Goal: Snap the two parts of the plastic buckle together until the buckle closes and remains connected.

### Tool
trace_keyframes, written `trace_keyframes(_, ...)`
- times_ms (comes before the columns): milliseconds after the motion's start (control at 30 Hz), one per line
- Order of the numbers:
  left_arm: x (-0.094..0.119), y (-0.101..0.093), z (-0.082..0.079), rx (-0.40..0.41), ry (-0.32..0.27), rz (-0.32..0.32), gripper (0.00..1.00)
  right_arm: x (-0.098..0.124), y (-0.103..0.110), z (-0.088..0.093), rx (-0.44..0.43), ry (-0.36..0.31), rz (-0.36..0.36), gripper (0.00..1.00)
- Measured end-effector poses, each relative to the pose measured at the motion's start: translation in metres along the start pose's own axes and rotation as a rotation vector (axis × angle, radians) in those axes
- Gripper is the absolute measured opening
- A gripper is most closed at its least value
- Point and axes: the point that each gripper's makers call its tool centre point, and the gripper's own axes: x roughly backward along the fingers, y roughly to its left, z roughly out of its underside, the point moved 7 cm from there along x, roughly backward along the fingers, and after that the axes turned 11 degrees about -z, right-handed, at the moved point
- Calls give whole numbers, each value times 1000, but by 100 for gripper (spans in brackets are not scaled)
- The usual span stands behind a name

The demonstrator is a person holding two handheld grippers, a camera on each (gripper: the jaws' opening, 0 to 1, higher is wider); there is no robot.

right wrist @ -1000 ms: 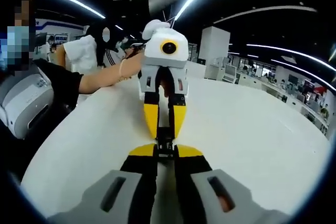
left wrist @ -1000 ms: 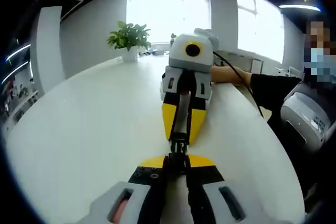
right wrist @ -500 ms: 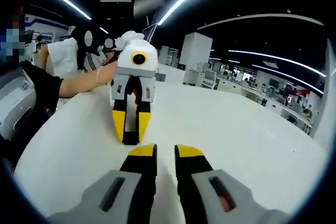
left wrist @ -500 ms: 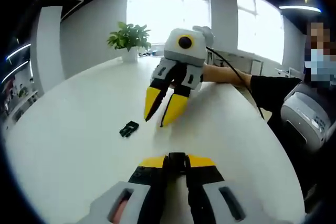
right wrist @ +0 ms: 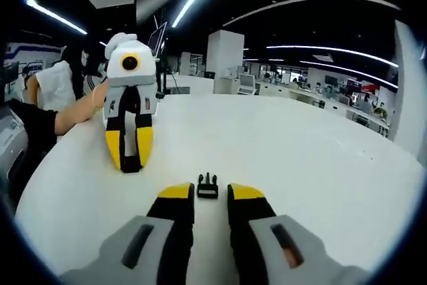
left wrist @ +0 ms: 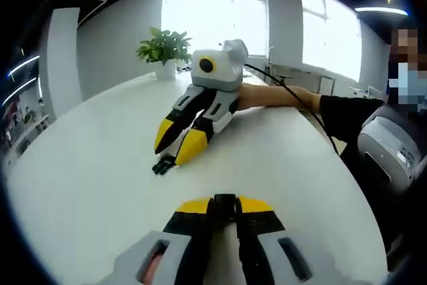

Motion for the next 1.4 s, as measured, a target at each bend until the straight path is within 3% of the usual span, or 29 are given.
trace_keyframes(133,0,1,0,0,0,0,13,0,3,0,18,29,-20,14)
trace_keyframes(400,0,0,0,-1,1,-2,13,-1,12,-3,44,40,-52,13)
trace_keyframes(900,-1,-1,0,2,1,-2,13,5,54,-10,180,45,-223,13)
trace_keyframes(1067,0,-1,0,2,1,-2,13,2,58,-7,204,74,-231,13)
trace_keyframes(1400,0,-1,-1,1,1,-3,13,-1,64,-8,214,69,-259,13)
